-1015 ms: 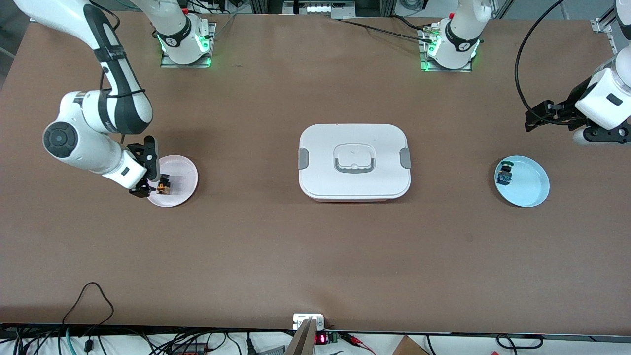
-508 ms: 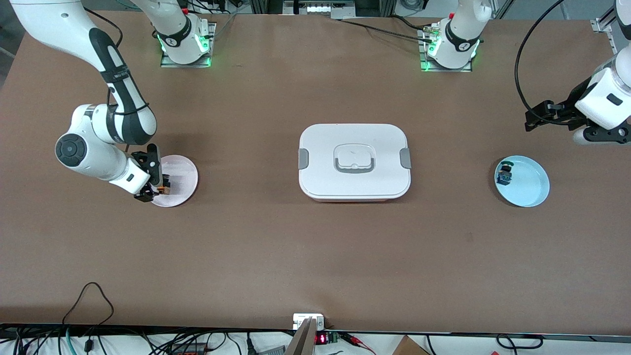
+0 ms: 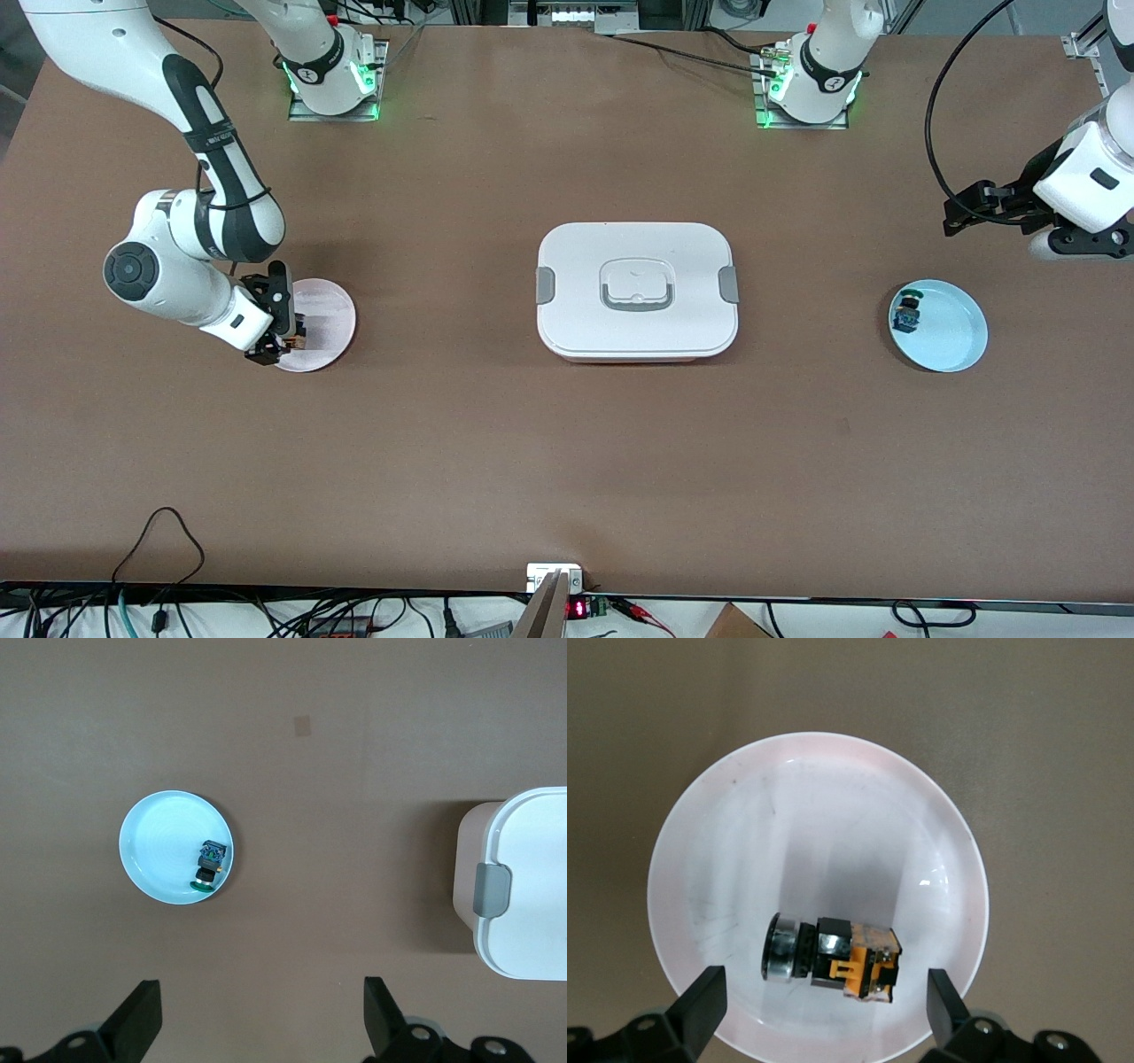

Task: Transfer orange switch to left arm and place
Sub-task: 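Close the right gripper on the orange switch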

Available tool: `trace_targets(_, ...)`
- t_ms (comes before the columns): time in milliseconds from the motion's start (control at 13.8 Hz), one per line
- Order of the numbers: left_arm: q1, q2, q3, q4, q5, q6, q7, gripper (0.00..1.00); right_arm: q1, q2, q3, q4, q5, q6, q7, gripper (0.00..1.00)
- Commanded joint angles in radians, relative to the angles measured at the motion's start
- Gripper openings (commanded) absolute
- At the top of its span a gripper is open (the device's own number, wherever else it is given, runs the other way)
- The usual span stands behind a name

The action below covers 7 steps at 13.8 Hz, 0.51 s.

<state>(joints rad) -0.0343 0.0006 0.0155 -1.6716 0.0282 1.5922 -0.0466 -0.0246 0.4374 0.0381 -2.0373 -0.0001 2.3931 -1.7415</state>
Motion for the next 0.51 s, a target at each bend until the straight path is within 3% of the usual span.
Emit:
trace_targets(0,0.001,0.001,0.003,0.016,-0.010,-0.017,0.002,1.00,-0.005,0.029,0.006,-0.006,0.019,0.050,-0.010,1.00)
trace_targets(435,0.001,0.001,0.003,0.016,-0.010,-0.017,0.002,1.00,-0.005,0.063,0.006,-0.009,0.020,0.101,-0.010,1.00)
